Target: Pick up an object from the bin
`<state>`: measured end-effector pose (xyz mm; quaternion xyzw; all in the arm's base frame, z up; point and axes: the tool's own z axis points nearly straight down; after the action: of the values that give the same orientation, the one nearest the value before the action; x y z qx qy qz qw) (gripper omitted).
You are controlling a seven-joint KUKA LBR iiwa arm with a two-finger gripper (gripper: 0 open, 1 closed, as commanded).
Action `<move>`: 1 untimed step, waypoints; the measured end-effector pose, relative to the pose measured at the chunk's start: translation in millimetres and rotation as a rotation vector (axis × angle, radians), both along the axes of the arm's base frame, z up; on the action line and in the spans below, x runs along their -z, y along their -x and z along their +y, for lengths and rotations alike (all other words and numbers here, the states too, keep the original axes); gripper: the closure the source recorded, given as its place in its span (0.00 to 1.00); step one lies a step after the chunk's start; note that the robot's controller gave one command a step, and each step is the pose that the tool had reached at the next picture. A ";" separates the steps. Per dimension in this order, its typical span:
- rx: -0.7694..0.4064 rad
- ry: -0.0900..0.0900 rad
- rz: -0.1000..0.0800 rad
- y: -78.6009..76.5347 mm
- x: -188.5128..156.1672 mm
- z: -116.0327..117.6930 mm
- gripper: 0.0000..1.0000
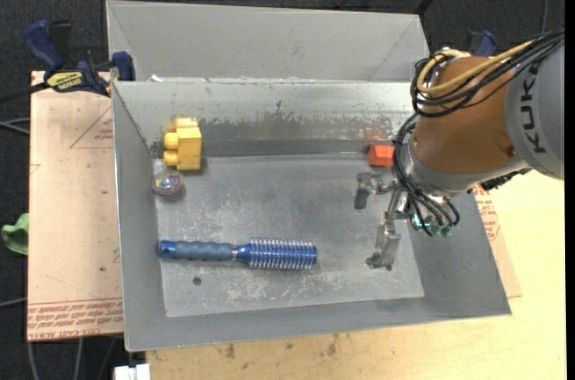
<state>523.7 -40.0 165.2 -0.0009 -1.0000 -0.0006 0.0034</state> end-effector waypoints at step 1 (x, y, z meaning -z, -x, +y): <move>-0.056 -0.003 -0.001 -14.0 99.8 70.5 0.00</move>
Offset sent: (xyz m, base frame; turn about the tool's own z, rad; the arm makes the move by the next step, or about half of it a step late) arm 0.0153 0.0660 -0.0952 -0.0493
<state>537.6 30.5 65.5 0.0270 -0.9996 -0.0019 0.0027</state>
